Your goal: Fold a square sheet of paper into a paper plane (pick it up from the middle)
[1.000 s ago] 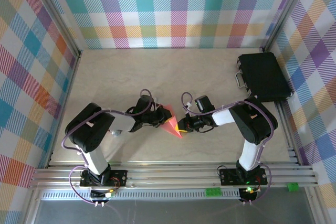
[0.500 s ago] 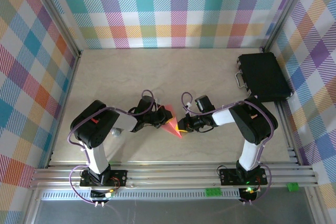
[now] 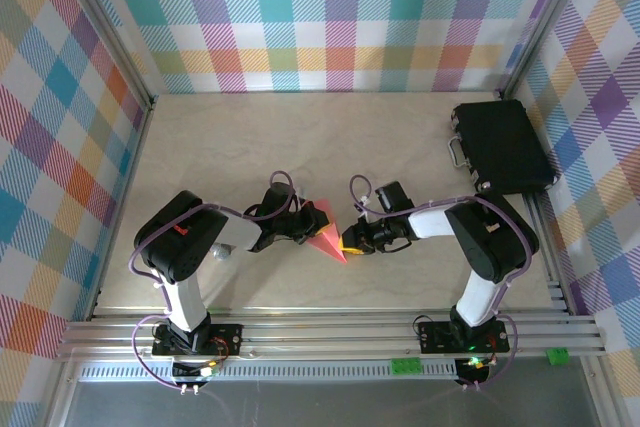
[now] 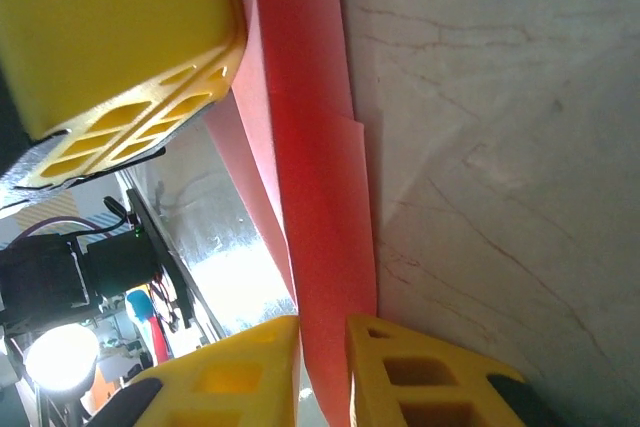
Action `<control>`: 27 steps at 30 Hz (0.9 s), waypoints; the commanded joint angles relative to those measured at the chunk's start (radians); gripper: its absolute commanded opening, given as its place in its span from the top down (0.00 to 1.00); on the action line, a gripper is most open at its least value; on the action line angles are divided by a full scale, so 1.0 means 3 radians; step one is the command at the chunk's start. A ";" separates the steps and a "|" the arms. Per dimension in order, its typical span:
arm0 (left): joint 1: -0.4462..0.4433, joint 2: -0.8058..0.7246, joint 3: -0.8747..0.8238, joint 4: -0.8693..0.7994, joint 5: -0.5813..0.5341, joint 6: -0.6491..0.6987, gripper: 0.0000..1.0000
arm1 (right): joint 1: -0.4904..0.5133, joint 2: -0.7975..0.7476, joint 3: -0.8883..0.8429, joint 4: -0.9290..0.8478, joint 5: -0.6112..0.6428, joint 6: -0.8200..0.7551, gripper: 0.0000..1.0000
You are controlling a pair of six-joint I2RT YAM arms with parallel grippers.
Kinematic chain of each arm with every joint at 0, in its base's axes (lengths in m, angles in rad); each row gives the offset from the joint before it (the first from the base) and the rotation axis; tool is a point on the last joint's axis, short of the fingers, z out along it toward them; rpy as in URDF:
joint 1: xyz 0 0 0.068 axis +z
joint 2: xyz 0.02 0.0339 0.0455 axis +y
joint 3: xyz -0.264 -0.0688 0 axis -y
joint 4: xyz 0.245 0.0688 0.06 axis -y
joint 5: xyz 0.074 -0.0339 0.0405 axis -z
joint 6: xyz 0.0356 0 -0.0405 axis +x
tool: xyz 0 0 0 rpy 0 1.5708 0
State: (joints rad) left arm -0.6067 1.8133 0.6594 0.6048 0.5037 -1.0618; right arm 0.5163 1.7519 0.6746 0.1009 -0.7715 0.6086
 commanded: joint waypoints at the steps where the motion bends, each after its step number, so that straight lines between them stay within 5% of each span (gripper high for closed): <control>1: -0.0028 0.0044 0.0035 0.0000 -0.0020 0.0022 0.97 | -0.0013 -0.0085 -0.0015 -0.0227 -0.0039 -0.0149 0.79; 27: -0.0027 0.0114 0.0098 -0.0135 -0.0036 0.0022 0.98 | 0.0068 0.0122 0.0170 -0.0612 0.0370 -0.0288 0.85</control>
State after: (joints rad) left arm -0.6067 1.8263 0.6689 0.5777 0.4965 -1.0618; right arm 0.5316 1.7550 0.7197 -0.0307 -0.7246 0.5404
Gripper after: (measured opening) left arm 0.050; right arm 0.150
